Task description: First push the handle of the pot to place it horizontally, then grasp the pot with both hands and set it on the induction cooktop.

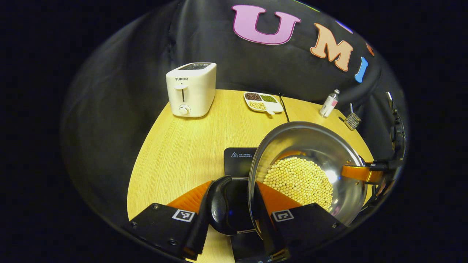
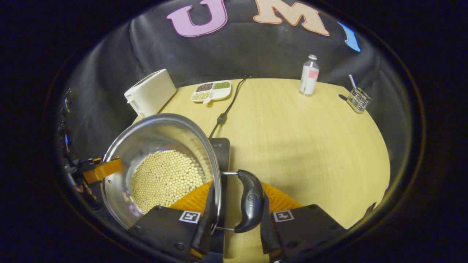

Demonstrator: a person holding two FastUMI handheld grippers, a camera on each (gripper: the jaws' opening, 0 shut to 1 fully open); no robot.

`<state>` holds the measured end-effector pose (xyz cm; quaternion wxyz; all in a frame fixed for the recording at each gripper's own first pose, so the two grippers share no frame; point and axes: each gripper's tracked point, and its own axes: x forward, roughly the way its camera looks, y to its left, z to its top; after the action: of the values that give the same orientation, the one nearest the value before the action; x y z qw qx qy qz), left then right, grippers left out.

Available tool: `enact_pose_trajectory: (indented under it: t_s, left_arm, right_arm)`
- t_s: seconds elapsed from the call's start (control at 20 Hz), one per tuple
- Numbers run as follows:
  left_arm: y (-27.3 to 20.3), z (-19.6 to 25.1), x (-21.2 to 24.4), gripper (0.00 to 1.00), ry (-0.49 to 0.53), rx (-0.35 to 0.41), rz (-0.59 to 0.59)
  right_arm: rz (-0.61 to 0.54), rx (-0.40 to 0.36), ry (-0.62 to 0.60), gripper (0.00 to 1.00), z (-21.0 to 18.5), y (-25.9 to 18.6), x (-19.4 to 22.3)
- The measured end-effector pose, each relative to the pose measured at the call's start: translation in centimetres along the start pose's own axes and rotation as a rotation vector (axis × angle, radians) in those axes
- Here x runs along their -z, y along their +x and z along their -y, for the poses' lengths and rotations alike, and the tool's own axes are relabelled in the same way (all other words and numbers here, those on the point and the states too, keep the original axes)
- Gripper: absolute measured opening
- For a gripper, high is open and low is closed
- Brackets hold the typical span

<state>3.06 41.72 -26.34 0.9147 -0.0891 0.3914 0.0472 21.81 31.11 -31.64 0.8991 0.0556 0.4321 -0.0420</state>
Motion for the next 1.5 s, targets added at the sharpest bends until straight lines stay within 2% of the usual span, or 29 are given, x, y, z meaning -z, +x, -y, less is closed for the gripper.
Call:
enact_pose_trajectory:
  t_s: [0.05,0.15,0.4,0.45,0.5,0.6,0.7,0.8,0.85,0.95,1.0,1.05,1.15,1.2,1.25,1.3,1.35,1.5]
  left_arm:
    - [0.0,0.0,0.0,0.62,-0.002,0.0,-0.001]
    - [0.0,0.0,0.2,0.63,-0.004,-0.002,-0.001]
    - [-0.1,0.0,0.3,0.66,0.002,-0.003,0.003]
    - [-0.1,0.0,0.3,0.66,0.003,-0.003,0.002]
    - [-0.1,0.0,0.2,0.67,0.003,-0.004,0.003]
    - [0.2,0.0,0.2,0.69,0.013,-0.006,0.002]
    - [0.3,-0.3,0.7,0.72,0.045,-0.024,-0.018]
    - [0.3,-0.1,0.5,0.82,0.06,-0.024,-0.015]
    - [0.4,0.2,0.1,0.89,0.053,-0.012,0.007]
    - [0.2,0.2,-0.2,0.91,0.058,-0.013,0.028]
    - [0.2,0.0,-0.3,1.0,0.069,-0.015,0.027]
    - [0.1,0.1,-0.3,1.0,0.074,-0.014,0.028]
    - [0.1,0.1,-0.6,0.98,0.079,-0.017,0.037]
    - [0.2,0.2,-0.6,0.98,0.079,-0.016,0.036]
    - [0.2,0.3,-0.5,0.98,0.079,-0.016,0.031]
    - [0.3,0.4,-0.5,0.98,0.075,-0.012,0.027]
    - [0.2,0.6,-0.4,0.98,0.069,-0.009,0.028]
    - [0.3,0.6,-0.5,0.98,0.061,-0.015,0.032]
  right_arm:
    - [-0.001,-0.003,0.001,0.55,0.1,0.1,0.0]
    - [-0.003,-0.005,-0.001,0.55,0.0,0.1,0.1]
    - [0.004,0.002,-0.003,0.63,0.2,0.2,-0.2]
    - [0.002,0.003,-0.002,0.69,0.1,0.2,-0.1]
    - [0.002,0.003,-0.001,0.64,0.1,0.3,-0.1]
    - [0.0,0.008,0.005,0.65,0.2,0.5,-0.1]
    - [-0.007,-0.003,0.014,0.72,-0.1,0.7,0.0]
    - [-0.009,0.0,0.008,1.0,0.0,1.0,0.2]
    - [-0.01,0.001,0.005,1.0,-0.1,0.6,0.2]
    - [-0.009,-0.001,0.009,0.96,-0.2,0.7,0.1]
    - [-0.008,-0.002,0.013,0.96,-0.1,0.7,0.0]
    - [-0.007,-0.002,0.015,1.0,-0.1,0.8,0.0]
    - [-0.01,-0.004,0.015,0.99,-0.1,0.7,0.0]
    - [-0.011,-0.003,0.015,0.95,0.0,0.7,0.0]
    - [-0.01,-0.003,0.015,0.99,0.0,0.6,0.0]
    - [-0.008,-0.005,0.016,0.96,0.0,0.6,-0.1]
    - [-0.005,-0.009,0.015,1.0,-0.1,0.5,-0.2]
    - [-0.001,-0.008,0.008,0.99,-0.1,0.3,-0.1]
